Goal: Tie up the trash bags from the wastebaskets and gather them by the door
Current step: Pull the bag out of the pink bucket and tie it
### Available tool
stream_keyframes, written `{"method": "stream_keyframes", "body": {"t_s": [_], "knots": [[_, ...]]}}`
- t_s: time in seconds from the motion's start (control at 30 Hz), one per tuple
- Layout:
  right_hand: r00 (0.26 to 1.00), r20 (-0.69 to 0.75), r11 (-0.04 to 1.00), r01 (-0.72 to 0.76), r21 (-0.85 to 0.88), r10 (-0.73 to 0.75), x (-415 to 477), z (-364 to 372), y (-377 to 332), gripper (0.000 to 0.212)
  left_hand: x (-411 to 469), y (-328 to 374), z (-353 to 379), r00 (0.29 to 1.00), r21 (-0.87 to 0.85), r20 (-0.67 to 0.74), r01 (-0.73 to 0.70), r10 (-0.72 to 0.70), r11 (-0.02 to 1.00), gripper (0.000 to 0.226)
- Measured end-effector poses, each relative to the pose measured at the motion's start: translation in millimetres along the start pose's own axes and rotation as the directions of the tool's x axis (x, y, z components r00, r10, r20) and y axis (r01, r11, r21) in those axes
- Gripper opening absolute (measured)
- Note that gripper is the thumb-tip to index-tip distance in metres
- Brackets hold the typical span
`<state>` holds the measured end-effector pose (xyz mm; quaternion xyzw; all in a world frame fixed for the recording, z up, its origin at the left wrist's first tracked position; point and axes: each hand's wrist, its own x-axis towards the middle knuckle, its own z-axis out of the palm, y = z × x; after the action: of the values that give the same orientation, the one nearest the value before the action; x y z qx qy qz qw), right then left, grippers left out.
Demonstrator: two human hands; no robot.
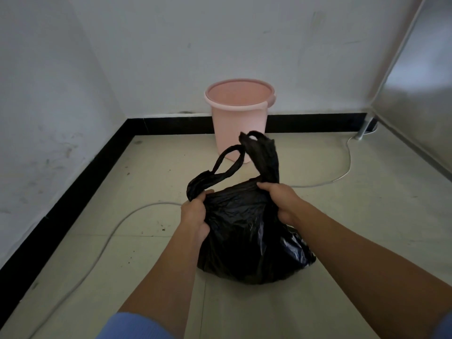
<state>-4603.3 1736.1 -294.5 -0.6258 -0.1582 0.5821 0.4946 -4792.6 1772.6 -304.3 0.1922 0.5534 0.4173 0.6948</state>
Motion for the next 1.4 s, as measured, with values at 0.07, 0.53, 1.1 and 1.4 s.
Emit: {"method": "stream_keyframes", "body": {"t_s": [0.07, 0.53, 1.1, 1.4], "knots": [[0.999, 0.02, 0.983, -0.044, 0.18, 0.041, -5, 3, -3, 0.024, -2, -1, 3, 0.997, -0.047, 0.042, 0.07, -0.068, 0.996, 0.026], [0.946, 0.318, 0.998, -0.058, -0.018, 0.061, -3, 2, -3, 0.056, -17, -5, 8, 0.987, 0.014, 0.159, -0.036, 0.033, 0.999, 0.04], [0.99, -0.141, 0.993, -0.04, -0.115, 0.024, 9, -3, 5, 0.022, -19, -12, 26, 0.831, 0.624, 0.431, -0.555, 0.351, 0.55, 0.048], [0.899, 0.425, 0.973, 0.001, -0.232, 0.101, -12, -9, -18, 0.034, -9, -19, 12, 0.795, 0.882, 0.449, -0.466, 0.409, -0.062, 0.033]]}}
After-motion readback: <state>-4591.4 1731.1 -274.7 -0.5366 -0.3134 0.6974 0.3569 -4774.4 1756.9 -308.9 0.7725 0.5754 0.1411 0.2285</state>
